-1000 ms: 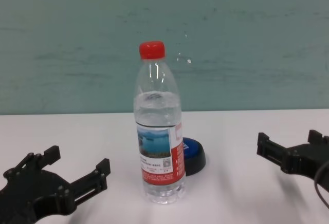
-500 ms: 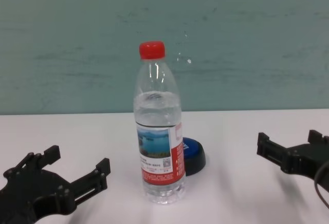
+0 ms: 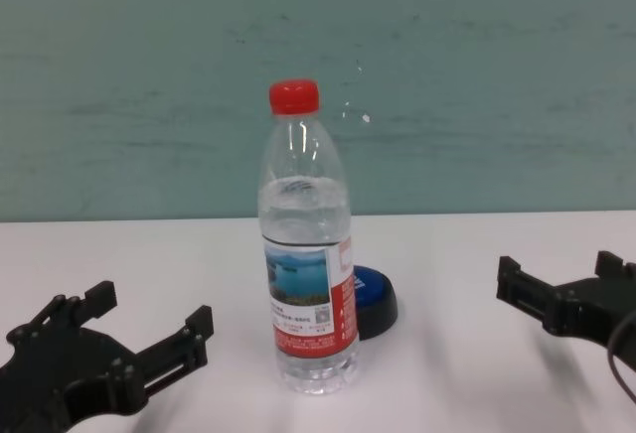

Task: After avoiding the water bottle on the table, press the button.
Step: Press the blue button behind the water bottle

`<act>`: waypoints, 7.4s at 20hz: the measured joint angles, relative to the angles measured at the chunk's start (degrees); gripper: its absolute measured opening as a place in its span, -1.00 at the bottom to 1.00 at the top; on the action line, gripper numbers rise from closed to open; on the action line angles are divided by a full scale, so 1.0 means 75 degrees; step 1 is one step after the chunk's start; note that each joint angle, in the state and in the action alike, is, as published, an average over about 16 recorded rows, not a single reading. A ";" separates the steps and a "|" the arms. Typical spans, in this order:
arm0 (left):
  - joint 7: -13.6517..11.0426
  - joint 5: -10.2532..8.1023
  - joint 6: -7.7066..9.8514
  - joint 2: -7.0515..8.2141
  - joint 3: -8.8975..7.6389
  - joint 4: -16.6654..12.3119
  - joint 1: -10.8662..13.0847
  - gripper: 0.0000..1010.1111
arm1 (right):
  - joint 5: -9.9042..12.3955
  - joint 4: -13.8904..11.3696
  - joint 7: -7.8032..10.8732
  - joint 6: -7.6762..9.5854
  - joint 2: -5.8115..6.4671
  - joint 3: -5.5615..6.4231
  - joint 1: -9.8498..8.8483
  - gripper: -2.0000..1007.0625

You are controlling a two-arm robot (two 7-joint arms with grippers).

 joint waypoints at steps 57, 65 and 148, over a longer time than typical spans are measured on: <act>0.0000 0.0000 0.0001 0.0000 0.0000 0.0000 0.0001 0.98 | 0.1016 -0.1830 0.3005 0.1713 0.1759 -0.0380 -0.0128 0.99; 0.0000 0.0000 0.0001 0.0000 -0.0001 0.0000 0.0001 0.98 | 0.0981 -0.2233 0.2777 0.1499 0.1940 -0.0432 -0.0575 0.99; 0.0000 0.0001 0.0000 0.0000 0.0000 0.0000 0.0000 0.98 | -0.0396 -0.2775 0.2418 0.1728 0.1470 0.0692 -0.1375 0.99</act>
